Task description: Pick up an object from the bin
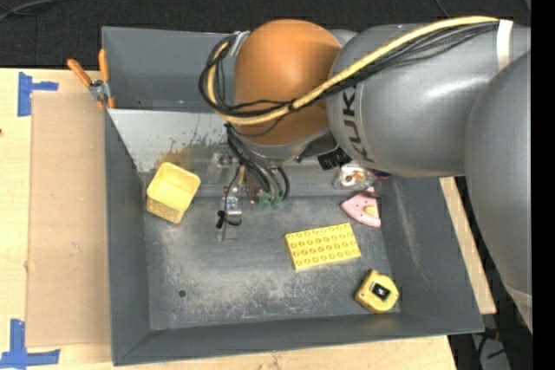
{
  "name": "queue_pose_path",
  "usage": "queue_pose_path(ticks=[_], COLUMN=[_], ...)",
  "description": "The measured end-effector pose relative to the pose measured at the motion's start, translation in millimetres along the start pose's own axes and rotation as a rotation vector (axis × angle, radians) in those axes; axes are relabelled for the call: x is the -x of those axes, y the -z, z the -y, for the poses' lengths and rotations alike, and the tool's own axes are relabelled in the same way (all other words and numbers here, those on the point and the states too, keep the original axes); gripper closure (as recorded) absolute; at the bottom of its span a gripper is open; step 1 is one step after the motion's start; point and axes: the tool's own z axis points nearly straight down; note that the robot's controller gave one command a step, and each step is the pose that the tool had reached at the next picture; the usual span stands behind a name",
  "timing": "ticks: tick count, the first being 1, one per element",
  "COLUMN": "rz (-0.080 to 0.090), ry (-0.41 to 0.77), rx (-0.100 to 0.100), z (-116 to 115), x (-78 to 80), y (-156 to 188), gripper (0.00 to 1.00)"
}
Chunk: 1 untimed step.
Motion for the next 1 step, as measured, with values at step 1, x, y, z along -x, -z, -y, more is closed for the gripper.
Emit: queue_pose_path(ticks=[1], rz=[0.008], ry=[-0.005], rx=[0.001], z=[1.1], x=[1.9], y=[4.6], gripper=[0.00])
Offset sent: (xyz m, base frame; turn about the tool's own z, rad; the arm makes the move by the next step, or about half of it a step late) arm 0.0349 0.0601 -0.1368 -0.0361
